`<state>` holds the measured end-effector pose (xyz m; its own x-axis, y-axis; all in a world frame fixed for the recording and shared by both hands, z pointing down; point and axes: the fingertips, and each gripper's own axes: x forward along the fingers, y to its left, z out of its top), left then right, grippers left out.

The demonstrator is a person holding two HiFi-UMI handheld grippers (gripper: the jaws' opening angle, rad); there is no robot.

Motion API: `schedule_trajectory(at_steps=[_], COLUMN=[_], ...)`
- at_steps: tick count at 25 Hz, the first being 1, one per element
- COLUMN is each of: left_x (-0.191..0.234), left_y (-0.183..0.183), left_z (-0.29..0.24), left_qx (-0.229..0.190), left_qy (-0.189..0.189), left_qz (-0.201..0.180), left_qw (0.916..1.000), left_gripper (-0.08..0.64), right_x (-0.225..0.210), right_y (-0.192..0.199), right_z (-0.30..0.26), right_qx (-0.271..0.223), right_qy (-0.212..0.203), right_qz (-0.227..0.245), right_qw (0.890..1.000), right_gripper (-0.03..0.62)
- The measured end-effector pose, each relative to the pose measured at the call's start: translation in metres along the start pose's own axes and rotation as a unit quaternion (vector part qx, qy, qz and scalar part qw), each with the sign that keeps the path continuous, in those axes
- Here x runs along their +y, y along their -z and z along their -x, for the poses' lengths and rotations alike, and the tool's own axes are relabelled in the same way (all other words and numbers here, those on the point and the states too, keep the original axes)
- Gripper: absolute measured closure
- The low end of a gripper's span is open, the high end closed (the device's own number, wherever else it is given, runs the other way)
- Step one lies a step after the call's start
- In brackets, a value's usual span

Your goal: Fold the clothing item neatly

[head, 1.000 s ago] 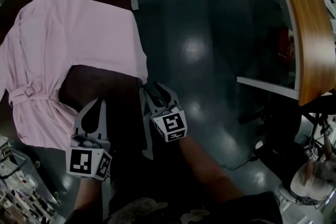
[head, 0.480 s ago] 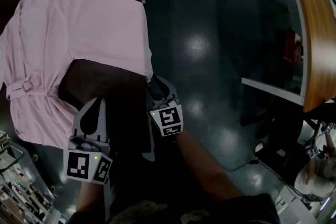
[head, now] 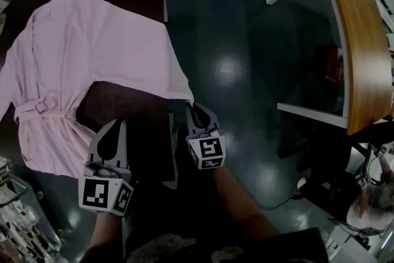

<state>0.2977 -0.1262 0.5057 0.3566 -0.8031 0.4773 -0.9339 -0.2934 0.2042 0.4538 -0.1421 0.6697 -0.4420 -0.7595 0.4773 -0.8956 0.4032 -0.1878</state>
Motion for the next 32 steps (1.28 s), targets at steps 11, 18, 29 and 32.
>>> schedule_trajectory(at_steps=[11,18,29,32], left_x=[0.001,0.042,0.164,0.197], left_y=[-0.045,-0.082,-0.086,-0.085], left_z=[0.046,0.085,0.132,0.134], left_qx=[-0.023,-0.070,-0.066,-0.067], left_qy=[-0.052,-0.078,-0.083,-0.063], left_qz=[-0.061,-0.053,-0.083,-0.052], left_qw=[0.9965,0.9930,0.9909,0.9944], left_gripper=[0.551,0.550,0.550,0.551], right_x=[-0.053,-0.008,0.122,0.151], right_y=[-0.118,-0.218,-0.310,-0.317], right_z=[0.056,0.048,0.015,0.004], right_qx=[-0.077,-0.148,-0.188,-0.181], right_qy=[0.059,0.025,0.010,0.017], right_qz=[0.001,0.043,0.080,0.085], right_qw=[0.995,0.988,0.979,0.980], right_gripper=[0.575,0.575,0.575,0.575])
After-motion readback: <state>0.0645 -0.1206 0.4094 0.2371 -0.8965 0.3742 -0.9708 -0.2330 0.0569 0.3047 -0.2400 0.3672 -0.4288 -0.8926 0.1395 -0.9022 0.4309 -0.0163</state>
